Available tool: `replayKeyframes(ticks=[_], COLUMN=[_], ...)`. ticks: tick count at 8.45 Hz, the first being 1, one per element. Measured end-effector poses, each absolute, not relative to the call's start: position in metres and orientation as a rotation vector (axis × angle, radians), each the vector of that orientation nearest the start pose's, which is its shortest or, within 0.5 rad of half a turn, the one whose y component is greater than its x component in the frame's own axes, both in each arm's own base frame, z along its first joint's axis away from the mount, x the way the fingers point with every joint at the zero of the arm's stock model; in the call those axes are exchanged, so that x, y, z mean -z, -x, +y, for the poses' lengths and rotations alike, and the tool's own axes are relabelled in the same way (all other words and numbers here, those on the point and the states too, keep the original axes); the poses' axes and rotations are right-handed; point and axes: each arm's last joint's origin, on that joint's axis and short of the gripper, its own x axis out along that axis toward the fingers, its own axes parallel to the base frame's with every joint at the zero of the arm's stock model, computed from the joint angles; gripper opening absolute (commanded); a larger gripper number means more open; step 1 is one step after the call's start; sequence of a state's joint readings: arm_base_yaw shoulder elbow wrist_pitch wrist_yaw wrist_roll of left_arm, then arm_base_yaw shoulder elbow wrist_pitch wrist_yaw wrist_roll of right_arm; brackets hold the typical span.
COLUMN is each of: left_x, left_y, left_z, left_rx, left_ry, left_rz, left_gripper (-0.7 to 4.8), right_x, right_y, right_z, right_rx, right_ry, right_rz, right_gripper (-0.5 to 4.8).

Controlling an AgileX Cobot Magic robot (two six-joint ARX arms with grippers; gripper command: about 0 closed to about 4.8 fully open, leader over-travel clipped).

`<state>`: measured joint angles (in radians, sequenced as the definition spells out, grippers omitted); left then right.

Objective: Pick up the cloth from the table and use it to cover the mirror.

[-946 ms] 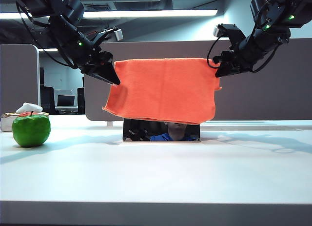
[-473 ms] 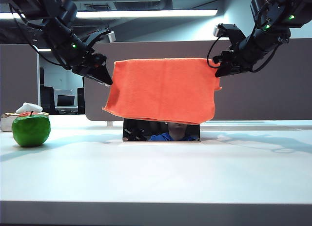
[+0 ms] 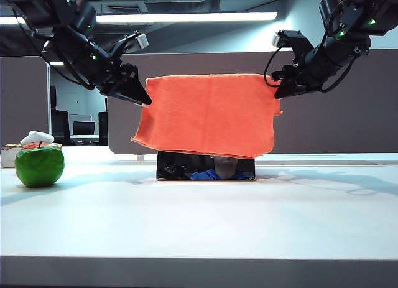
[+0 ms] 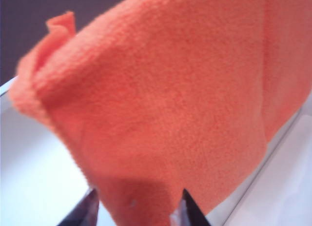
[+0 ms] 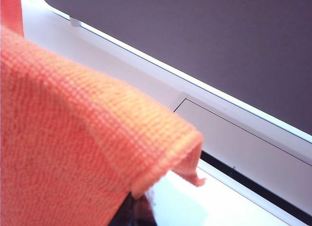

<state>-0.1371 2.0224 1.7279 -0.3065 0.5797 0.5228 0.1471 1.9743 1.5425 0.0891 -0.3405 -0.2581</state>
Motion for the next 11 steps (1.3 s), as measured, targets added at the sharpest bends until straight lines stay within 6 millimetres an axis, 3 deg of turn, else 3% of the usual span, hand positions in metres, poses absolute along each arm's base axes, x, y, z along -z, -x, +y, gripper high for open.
replayKeyframes(ticks=[2,3,4,6,9,11], left_x=[-0.261,-0.261,-0.262,-0.261,-0.268,-0.256], left_y=[-0.46,-0.46,-0.46,-0.462,-0.468,-0.474], left_z=[-0.08,-0.08,-0.08,-0.078,-0.078,-0.076], left_rx=[0.856,0.857,0.856,0.756,0.738,0.785], left_ry=[-0.327,-0.327,-0.327,-0.35,-0.374,-0.344], left_rz=[0.442,0.442,0.438,0.466,0.363,0.356], left_gripper=[1.94,0.39,0.16,1.61,1.62,1.61], right_x=[-0.266,-0.266,-0.266,-0.266,-0.266,-0.266], right_y=[-0.454,-0.454,-0.454,-0.454,-0.454,-0.454], right_z=[0.077,0.077,0.077,0.077,0.077,0.077], right_rx=[-0.524,-0.524,-0.524,-0.524,-0.524,-0.524], right_ry=[0.217,0.217,0.217,0.217,0.217,0.217], right_rz=[0.28,0.28,0.28,0.28,0.28,0.279], right_gripper=[-0.01,-0.01,-0.01,-0.01,-0.01,-0.01])
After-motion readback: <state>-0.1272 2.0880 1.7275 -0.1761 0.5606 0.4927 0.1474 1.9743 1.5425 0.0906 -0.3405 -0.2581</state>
